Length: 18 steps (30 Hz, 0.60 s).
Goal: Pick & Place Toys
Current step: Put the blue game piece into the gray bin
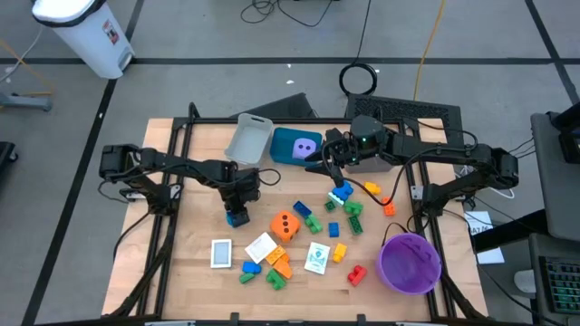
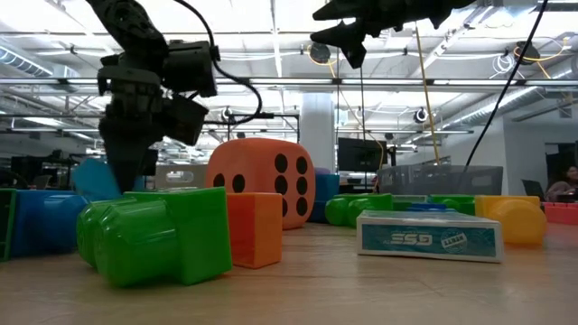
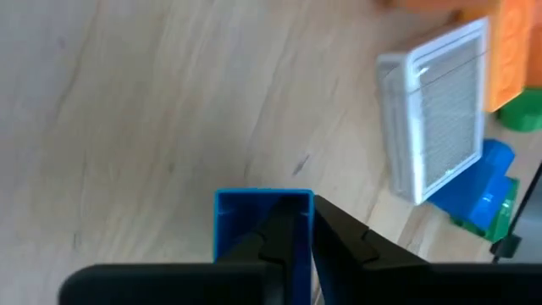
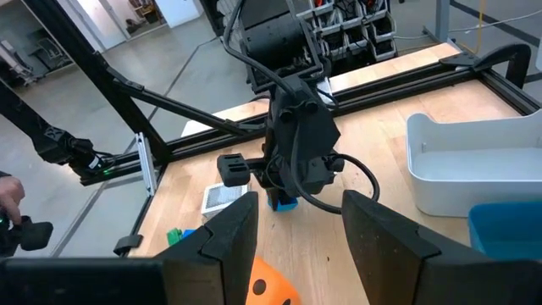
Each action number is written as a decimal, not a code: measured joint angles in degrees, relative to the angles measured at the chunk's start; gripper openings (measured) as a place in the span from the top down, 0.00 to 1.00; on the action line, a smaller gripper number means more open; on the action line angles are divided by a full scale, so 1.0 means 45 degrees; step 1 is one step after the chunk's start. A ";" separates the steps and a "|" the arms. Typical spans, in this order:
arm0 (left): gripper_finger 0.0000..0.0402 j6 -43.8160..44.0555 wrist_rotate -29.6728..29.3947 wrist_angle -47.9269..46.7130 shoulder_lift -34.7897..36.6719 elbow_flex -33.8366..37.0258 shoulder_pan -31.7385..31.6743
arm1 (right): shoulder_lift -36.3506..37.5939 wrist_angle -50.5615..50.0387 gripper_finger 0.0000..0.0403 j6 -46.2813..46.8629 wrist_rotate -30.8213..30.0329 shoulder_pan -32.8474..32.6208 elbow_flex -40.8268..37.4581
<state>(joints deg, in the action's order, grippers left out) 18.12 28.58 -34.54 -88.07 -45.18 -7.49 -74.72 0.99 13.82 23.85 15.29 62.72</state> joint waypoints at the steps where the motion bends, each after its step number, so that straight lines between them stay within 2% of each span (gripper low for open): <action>1: 0.93 -0.0050 0.0000 0.0024 0.0000 -0.0108 0.0000 | 0.0000 0.0000 0.59 0.0000 -0.0001 0.0000 0.0002; 6: 0.96 -0.0309 -0.0005 -0.0010 0.0000 -0.0904 0.0000 | 0.0000 0.0005 0.59 -0.0039 -0.0001 -0.0004 0.0000; 10: 0.94 -0.0570 -0.0050 -0.0259 0.0000 -0.1858 -0.0090 | 0.0000 0.0010 0.59 -0.0039 -0.0001 -0.0001 0.0000; 15: 0.95 -0.1230 -0.0597 -0.1690 0.0000 -0.3912 -0.0588 | 0.0000 0.0014 0.59 -0.0029 -0.0001 -0.0004 0.0000; 18: 0.97 -0.2130 -0.1765 -0.2868 0.0003 -0.5622 -0.0996 | 0.0000 0.0121 0.59 -0.0030 -0.0002 0.0000 0.0000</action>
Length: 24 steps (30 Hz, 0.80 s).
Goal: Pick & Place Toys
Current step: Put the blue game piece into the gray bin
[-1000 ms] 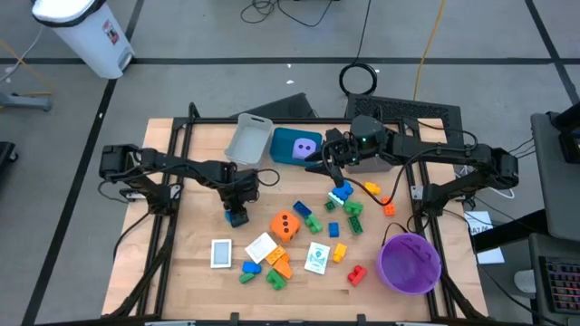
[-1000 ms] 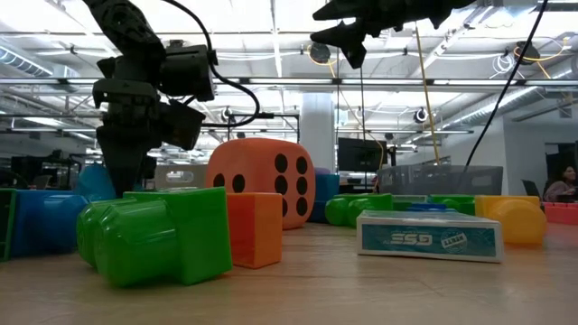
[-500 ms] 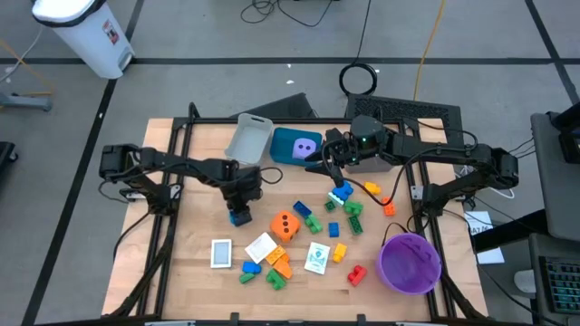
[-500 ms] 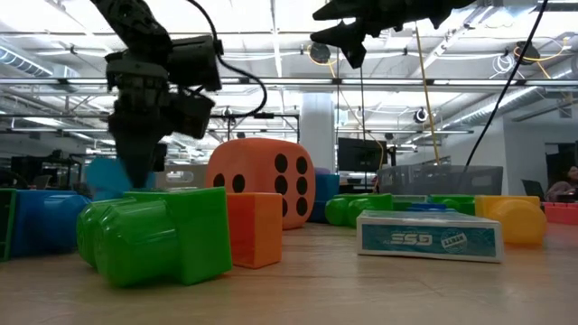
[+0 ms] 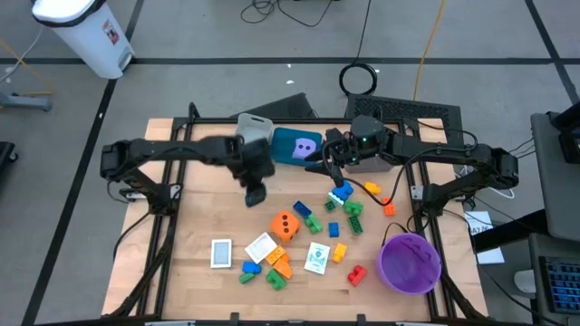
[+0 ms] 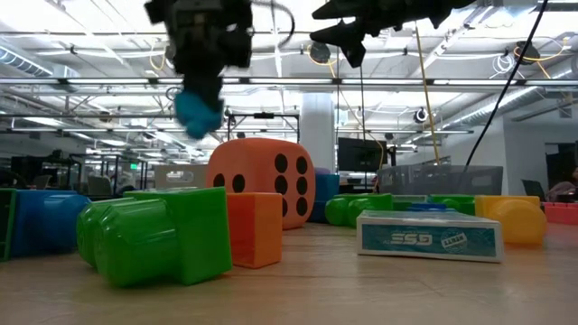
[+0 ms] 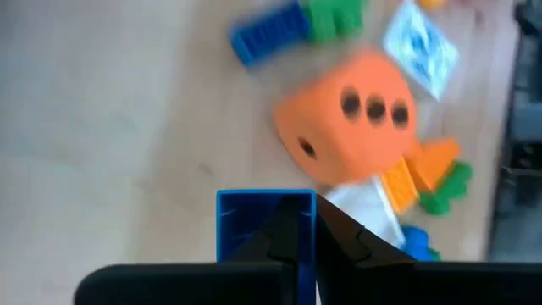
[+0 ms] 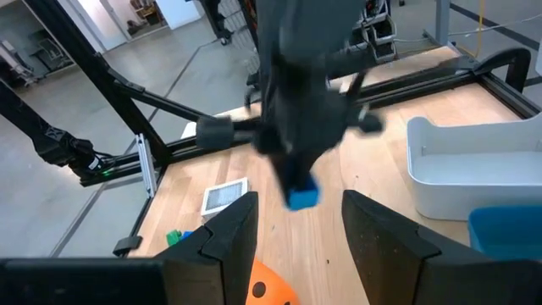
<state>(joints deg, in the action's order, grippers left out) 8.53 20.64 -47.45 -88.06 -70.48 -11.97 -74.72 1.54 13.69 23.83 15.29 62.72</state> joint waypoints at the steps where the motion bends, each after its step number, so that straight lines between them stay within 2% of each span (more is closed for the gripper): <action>1: 0.97 -0.0310 -0.0548 -0.0330 0.0002 -0.0591 -0.0156 | 0.0000 0.0036 0.59 -0.0004 0.0005 -0.0005 0.0004; 7: 0.93 -0.1846 -0.3353 -0.1617 0.0012 -0.3188 -0.1693 | 0.0000 0.0083 0.59 0.0030 0.0002 -0.0005 0.0000; 11: 0.94 -0.2117 -0.4301 -0.1777 0.0021 -0.3604 -0.3307 | 0.0000 0.0083 0.59 0.0004 -0.0128 0.0000 0.0000; 17: 0.96 -0.2078 -0.4175 -0.1444 -0.0357 -0.3103 -0.5568 | 0.0000 0.0083 0.59 -0.0369 -0.1711 -0.0005 0.0000; 21: 0.91 -0.2662 -0.3594 -0.1177 -0.1246 -0.2953 -0.6366 | 0.0000 0.0078 0.59 -0.1069 -0.2585 0.0005 0.0000; 24: 0.89 -0.2875 -0.3496 -0.1024 -0.2211 -0.2910 -0.6649 | 0.0000 0.0083 0.59 -0.1216 -0.2654 0.0005 0.0000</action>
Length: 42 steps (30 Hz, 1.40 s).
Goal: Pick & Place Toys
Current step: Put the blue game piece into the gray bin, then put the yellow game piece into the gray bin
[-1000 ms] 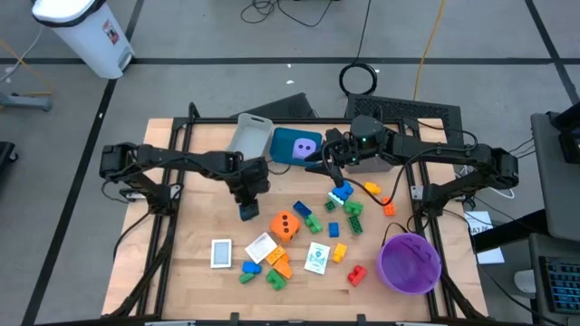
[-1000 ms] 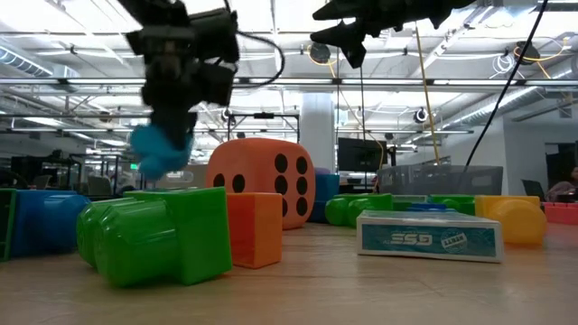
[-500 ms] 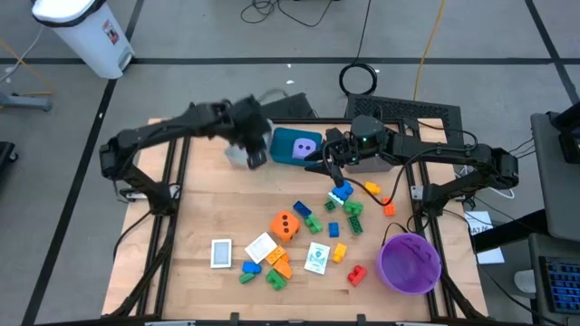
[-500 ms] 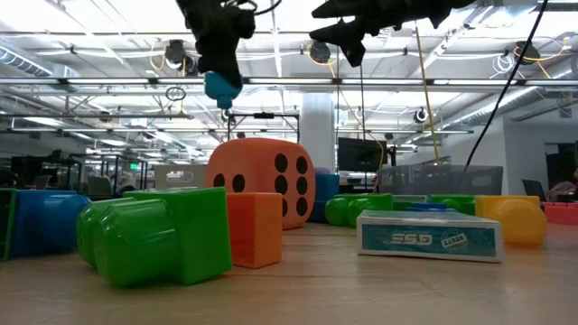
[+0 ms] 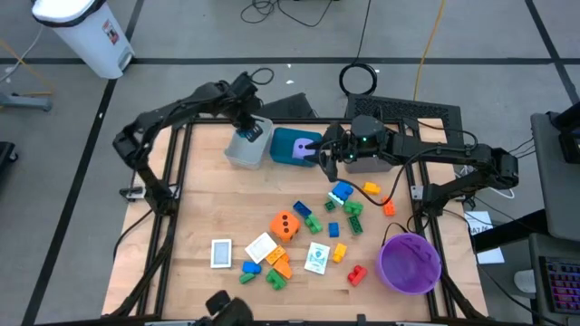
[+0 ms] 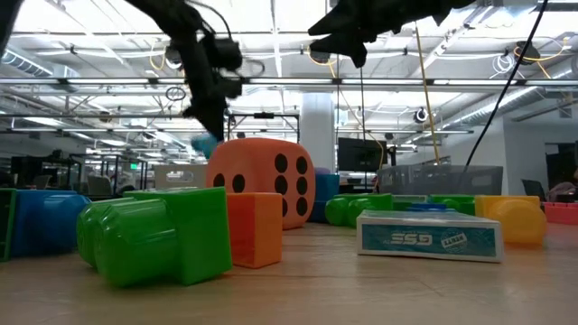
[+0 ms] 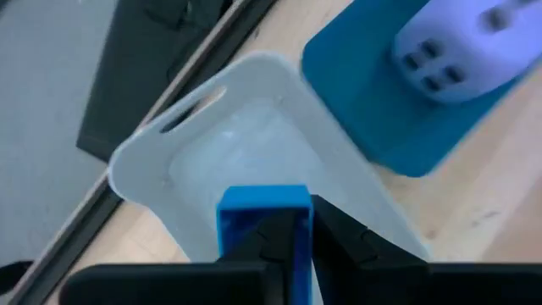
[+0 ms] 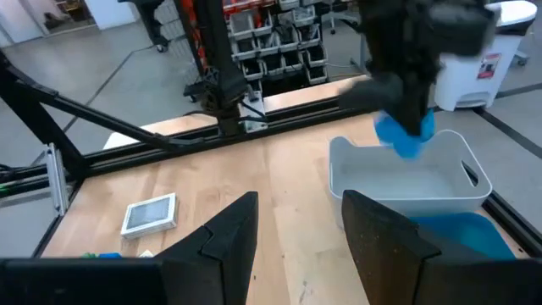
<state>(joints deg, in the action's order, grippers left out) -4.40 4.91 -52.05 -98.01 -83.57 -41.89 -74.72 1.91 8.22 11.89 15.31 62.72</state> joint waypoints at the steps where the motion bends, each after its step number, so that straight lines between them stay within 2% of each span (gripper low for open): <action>1: 0.89 0.0004 -0.0003 0.0158 -0.0245 0.0000 -0.0074 | 0.0000 -0.0008 0.59 0.0005 0.0012 0.0000 0.0000; 9: 0.89 0.0048 0.0039 0.0564 -0.1221 0.0000 -0.0311 | 0.0000 -0.0010 0.59 0.0003 0.0027 0.0000 0.0004; 13: 0.88 0.0281 0.0250 0.0327 -0.0893 0.0000 -0.0355 | 0.0000 -0.0010 0.59 0.0003 0.0027 -0.0005 0.0000; 18: 0.88 0.1202 0.0624 -0.0387 0.0308 -0.0005 -0.0337 | 0.0000 -0.0010 0.59 0.0008 0.0031 -0.0005 0.0000; 22: 0.88 0.3204 0.0812 -0.0850 0.1804 -0.0005 -0.0186 | 0.0000 -0.0005 0.59 0.0008 0.0031 -0.0005 0.0000; 29: 0.88 0.8870 0.0357 0.0097 0.5144 -0.0013 0.1374 | 0.0000 -0.0005 0.59 0.0008 0.0035 -0.0005 0.0000; 33: 0.88 1.1358 -0.0932 0.1542 0.6917 -0.0024 0.2848 | 0.0000 -0.0005 0.59 0.0008 0.0033 -0.0005 0.0001; 37: 0.88 1.3863 -0.3751 0.2813 0.8075 -0.0024 0.4475 | 0.0000 -0.0005 0.59 0.0008 0.0036 -0.0005 0.0000; 42: 0.88 1.4823 -0.6370 0.4468 0.8484 -0.0029 0.6152 | 0.0000 -0.0005 0.59 0.0011 0.0036 -0.0005 0.0000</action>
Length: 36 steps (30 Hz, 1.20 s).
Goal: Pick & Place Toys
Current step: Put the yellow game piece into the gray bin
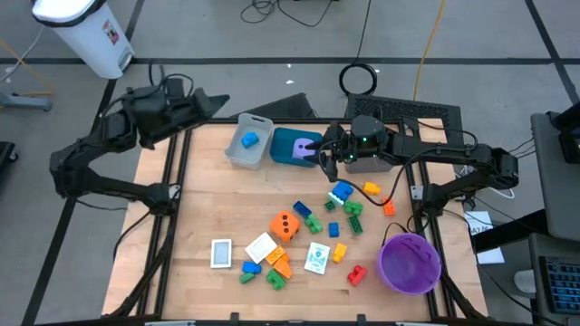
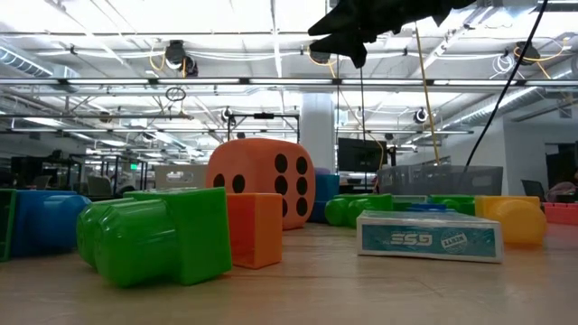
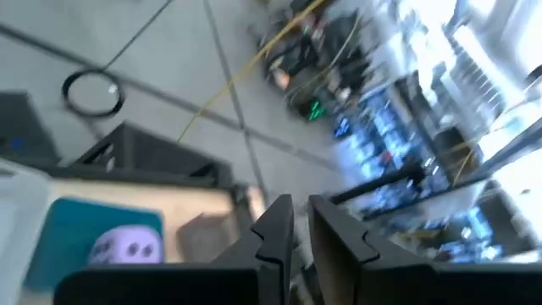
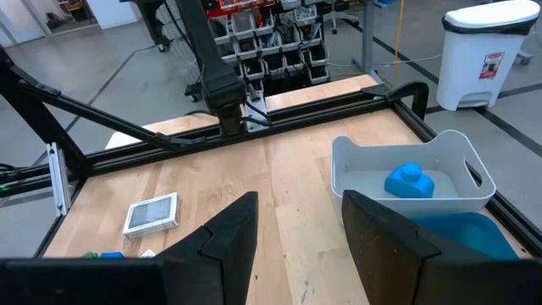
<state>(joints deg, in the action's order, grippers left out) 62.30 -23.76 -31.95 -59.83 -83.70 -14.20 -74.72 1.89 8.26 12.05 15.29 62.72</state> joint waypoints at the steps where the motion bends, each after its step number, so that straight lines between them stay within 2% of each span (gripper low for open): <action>1: 0.88 -0.0030 -0.0418 0.0387 0.0000 0.0000 0.0286 | 0.0000 0.0000 0.59 0.0000 0.0000 0.0000 0.0001; 9: 0.88 -0.1286 -0.2353 0.1860 -0.0434 0.0000 0.1480 | 0.0000 0.0000 0.59 -0.0003 0.0000 -0.0005 0.0000; 18: 0.88 -0.1679 -0.2448 0.2000 -0.0899 0.0010 0.1830 | 0.0000 0.0000 0.59 0.0001 0.0005 -0.0003 0.0000; 28: 0.88 -0.3452 -0.2426 0.2062 -0.1384 0.0010 0.2187 | 0.0000 0.0000 0.59 -0.0003 0.0005 -0.0003 0.0002; 36: 0.88 -0.2704 -0.2547 0.0502 -0.1379 0.0010 0.2163 | 0.0000 0.0000 0.59 0.0001 0.0005 -0.0004 0.0001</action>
<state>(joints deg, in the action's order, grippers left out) 50.13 -35.22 -29.69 -66.04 -83.66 -4.47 -74.72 1.89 8.27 12.08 15.27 62.72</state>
